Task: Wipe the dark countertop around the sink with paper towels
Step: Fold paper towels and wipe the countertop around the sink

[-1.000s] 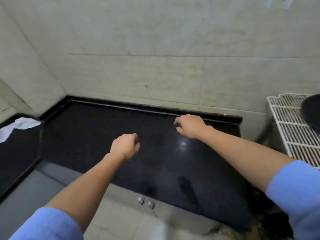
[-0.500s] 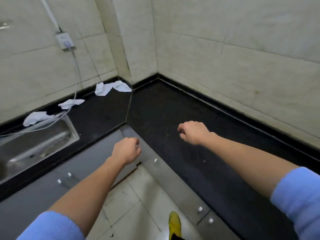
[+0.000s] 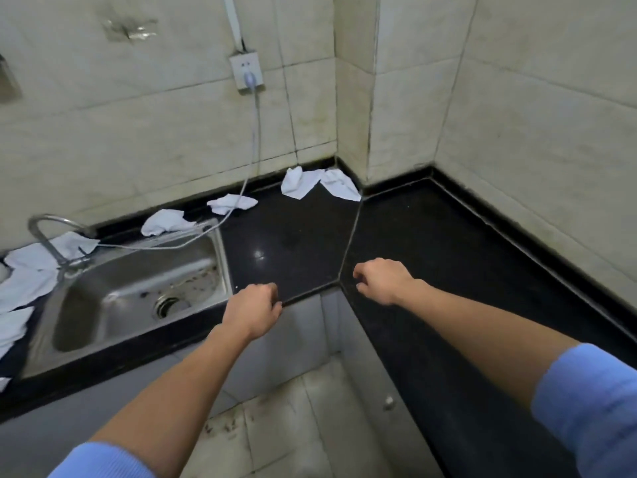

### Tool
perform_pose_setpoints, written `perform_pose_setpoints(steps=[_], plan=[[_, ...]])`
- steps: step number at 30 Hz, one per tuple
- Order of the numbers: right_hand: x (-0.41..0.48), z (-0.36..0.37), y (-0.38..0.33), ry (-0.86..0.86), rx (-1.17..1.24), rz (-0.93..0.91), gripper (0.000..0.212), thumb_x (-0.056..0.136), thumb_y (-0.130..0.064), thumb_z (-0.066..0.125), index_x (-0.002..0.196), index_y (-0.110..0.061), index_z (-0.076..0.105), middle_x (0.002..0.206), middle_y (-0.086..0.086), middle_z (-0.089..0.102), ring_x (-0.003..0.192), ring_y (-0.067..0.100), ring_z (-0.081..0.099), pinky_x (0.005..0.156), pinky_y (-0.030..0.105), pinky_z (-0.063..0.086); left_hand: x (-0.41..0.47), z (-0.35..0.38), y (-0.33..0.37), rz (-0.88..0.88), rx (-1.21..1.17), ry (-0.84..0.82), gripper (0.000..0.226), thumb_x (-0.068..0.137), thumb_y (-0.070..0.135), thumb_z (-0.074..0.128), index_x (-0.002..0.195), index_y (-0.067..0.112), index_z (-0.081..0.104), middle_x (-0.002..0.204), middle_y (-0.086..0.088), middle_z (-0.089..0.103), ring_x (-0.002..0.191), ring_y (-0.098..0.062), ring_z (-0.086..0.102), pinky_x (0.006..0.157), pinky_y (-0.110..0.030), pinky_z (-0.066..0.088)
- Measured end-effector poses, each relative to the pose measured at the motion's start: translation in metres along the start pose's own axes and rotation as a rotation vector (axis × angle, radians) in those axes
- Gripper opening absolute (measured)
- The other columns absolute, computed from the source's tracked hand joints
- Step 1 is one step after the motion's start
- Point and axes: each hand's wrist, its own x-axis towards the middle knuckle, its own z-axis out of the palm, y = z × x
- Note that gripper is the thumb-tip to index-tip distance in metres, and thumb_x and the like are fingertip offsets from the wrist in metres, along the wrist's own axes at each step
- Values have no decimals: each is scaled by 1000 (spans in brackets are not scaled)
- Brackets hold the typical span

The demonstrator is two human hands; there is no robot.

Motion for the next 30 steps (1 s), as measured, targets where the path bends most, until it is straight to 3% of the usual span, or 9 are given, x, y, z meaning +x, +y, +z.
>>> perform_pose_setpoints(steps=[7, 13, 22, 30], plan=[[126, -2, -18, -57, 3, 7, 28, 92, -34, 51, 118, -25, 57, 110, 1, 64, 98, 26, 61, 79, 40, 52, 99, 1, -71, -7, 10, -9, 21, 90, 35, 52, 100, 19, 59, 105, -8, 67, 100, -30, 61, 77, -36, 47], [213, -6, -9, -53, 56, 151, 28, 89, -36, 52, 115, -28, 59, 109, -1, 65, 98, 25, 62, 77, 35, 50, 204, -7, -118, 63, -13, -63, 20, 89, 35, 51, 100, 18, 58, 103, -5, 65, 97, -27, 60, 76, -35, 48], [288, -3, 47, -122, 107, 301, 31, 88, -36, 55, 118, -27, 59, 113, 2, 65, 104, 26, 61, 83, 36, 50, 314, 18, -104, 169, -94, -154, 23, 88, 36, 53, 103, 21, 60, 107, -4, 66, 100, -28, 60, 78, -36, 46], [422, 5, 120, -87, 186, 350, 39, 89, -30, 57, 126, -18, 55, 130, 10, 54, 118, 30, 53, 93, 36, 44, 374, 38, -102, 91, -94, -236, 20, 89, 35, 52, 101, 20, 59, 101, 0, 65, 94, -24, 60, 71, -32, 42]])
